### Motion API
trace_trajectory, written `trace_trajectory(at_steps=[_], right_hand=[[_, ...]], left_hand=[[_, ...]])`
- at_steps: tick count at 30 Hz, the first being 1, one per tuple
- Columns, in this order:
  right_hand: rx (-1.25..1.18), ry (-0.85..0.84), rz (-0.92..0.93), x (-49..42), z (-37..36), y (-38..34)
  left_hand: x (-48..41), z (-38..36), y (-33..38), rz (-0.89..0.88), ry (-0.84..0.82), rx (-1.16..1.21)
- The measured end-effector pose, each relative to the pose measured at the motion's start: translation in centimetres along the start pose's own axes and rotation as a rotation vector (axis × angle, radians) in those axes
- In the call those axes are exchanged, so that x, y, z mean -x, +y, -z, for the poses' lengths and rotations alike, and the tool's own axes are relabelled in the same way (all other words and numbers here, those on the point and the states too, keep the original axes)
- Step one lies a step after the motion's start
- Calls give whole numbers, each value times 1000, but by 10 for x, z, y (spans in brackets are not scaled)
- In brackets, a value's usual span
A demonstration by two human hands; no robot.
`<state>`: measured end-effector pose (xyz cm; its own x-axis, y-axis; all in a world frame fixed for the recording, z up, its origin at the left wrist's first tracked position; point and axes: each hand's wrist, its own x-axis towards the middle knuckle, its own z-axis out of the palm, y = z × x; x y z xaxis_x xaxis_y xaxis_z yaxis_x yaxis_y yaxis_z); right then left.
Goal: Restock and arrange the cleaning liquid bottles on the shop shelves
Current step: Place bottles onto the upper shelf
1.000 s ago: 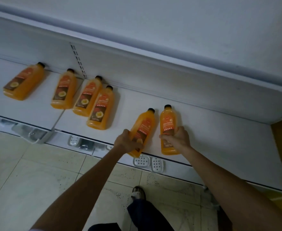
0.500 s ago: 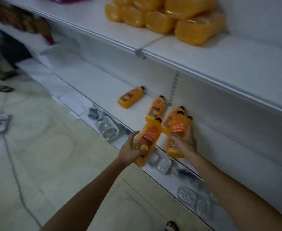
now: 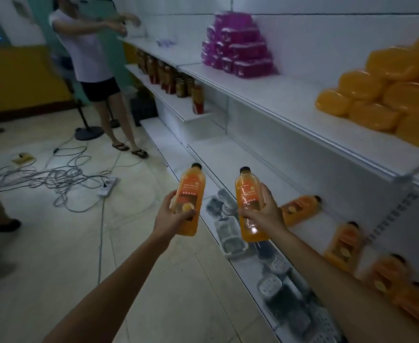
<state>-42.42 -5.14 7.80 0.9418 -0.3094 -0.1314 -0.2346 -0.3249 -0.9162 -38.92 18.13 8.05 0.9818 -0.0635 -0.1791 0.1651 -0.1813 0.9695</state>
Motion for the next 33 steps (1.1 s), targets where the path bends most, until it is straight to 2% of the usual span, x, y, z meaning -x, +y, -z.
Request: trace_trajectory(at_steps=[9,16,23,28,33], right_hand=[[60,-89,3,-153,-71,-34],[19,-154,33,-250,-138,-68],[23,-122,-94,-346,-202,-68],[21,77,-299,-402,-228,-59],[2,224,-447,-442,-217,-40]], left_hand=[[-114,35,-12,111,116,-49],[-208,73,-15,163,208,-36],[-343,116,-10,165,61,-104],[-429,124,2,203,-125,-217],[-507,91,8,227,-265,-276]])
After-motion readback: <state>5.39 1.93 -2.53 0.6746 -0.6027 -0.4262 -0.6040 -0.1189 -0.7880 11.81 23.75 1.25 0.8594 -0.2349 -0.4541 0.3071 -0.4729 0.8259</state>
